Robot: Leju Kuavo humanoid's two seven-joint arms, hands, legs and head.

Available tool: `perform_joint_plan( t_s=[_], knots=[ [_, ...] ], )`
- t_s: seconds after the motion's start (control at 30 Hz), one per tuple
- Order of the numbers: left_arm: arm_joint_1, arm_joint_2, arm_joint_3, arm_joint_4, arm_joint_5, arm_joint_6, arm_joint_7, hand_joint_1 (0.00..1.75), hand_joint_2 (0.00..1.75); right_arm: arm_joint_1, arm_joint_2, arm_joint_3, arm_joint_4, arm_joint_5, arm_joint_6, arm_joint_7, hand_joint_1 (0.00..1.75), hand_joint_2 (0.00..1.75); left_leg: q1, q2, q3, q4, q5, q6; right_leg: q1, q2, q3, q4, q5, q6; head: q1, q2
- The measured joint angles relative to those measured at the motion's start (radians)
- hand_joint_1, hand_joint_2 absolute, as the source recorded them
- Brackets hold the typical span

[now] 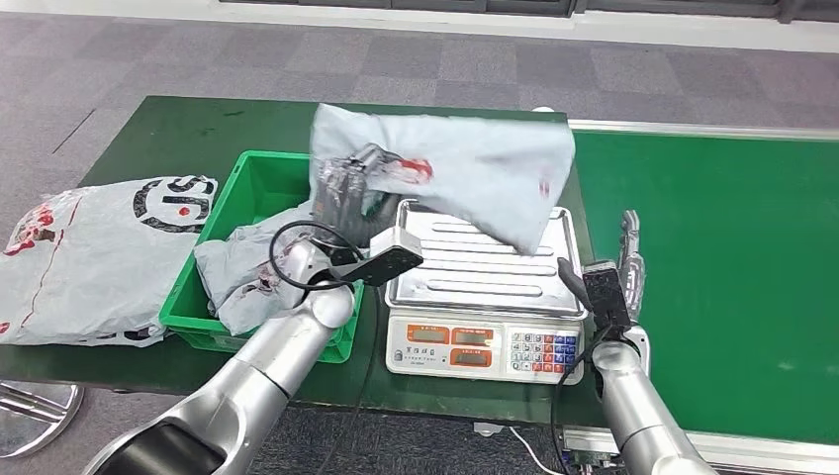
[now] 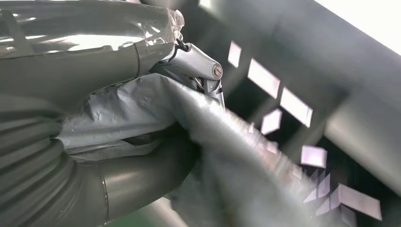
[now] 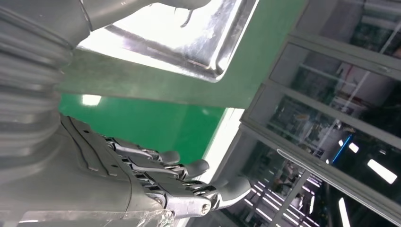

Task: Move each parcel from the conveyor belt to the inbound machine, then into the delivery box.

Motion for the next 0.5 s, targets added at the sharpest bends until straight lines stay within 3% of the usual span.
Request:
perform_joint_plan(
  t_s=[0.13,0.2,0.33,0.4,0.5],
  knots=[
    [0.046,0.019,0.114,-0.122,-0.082,0.019,-0.008,1.75,1.75,0.01,-0.002,0.0,-0.007,-0.005,-0.005,-0.001,0.0,1.75,0.0,0.001,0.0,0.0,0.0,0.0,0.0,0.0,0.0,0.0,0.0,0.0,0.0,0.0],
    [0.062,0.022,0.183,-0.164,-0.199,0.019,0.001,1.75,1.75,0.016,-0.004,0.0,-0.013,-0.011,-0.008,-0.001,0.0,1.75,0.0,0.0,0.0,0.0,0.0,0.0,0.0,0.0,0.0,0.0,0.0,0.0,0.0,0.0],
    [0.07,0.049,0.365,-0.189,-0.434,0.019,0.084,1.75,1.75,0.036,-0.012,0.0,-0.032,-0.016,-0.01,0.0,0.0,1.75,0.0,0.003,0.0,0.0,0.0,-0.001,0.0,0.002,0.0,0.0,0.0,-0.001,0.0,0.0],
    [0.068,0.078,0.432,-0.174,-0.519,0.012,0.179,1.75,1.75,0.052,-0.019,0.0,-0.044,-0.015,-0.009,0.0,0.0,1.75,0.0,0.005,0.001,0.0,0.0,-0.001,0.0,0.004,-0.001,0.0,0.0,-0.001,0.0,0.0],
    [0.056,0.141,0.469,-0.1,-0.666,-0.073,0.435,1.75,1.75,0.074,-0.027,0.0,-0.06,-0.006,-0.003,-0.001,0.0,1.75,0.001,0.004,0.001,0.0,0.0,-0.001,0.001,0.004,-0.001,0.0,0.0,-0.001,0.0,0.0]
  ],
)
